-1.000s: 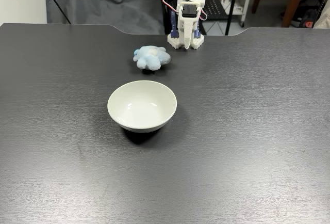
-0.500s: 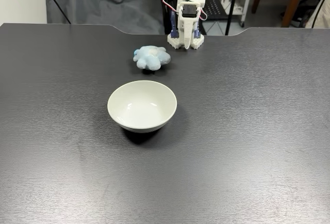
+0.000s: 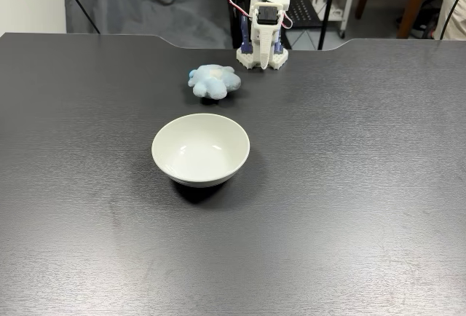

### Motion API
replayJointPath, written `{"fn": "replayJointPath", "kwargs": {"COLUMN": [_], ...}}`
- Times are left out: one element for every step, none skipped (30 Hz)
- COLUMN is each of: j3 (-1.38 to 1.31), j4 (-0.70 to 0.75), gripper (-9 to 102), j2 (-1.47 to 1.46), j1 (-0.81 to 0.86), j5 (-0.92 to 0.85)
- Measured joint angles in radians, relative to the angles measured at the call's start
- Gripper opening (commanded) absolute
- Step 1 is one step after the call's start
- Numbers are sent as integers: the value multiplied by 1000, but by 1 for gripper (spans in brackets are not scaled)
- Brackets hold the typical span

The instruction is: Grasp a skyblue doll and put it in the white bowl.

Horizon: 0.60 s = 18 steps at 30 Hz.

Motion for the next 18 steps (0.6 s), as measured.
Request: {"fn": "replayJointPath", "kwargs": {"j3": [0,0,0,0,0,0,0,0,0,0,-3,-15,-40,-74,-112,-156,-207,-264], "j4": [0,0,0,0,0,0,0,0,-5,-18,-37,-60,-84,-112,-138,-160,-175,-184], "gripper": [-1,-1,-1,-1,-1,-1,-1,-1,-1,-1,-1,-1,-1,-1,-1,-1,-1,-1], "j2": [0,0,0,0,0,0,0,0,0,2,5,18,40,64,89,117,127,132], "j1": [0,0,0,0,0,0,0,0,-2,-14,-34,-52,-71,-83,-92,-112,-140,-167], "j5": [0,0,0,0,0,0,0,0,0,2,0,0,0,0,0,0,2,0]}}
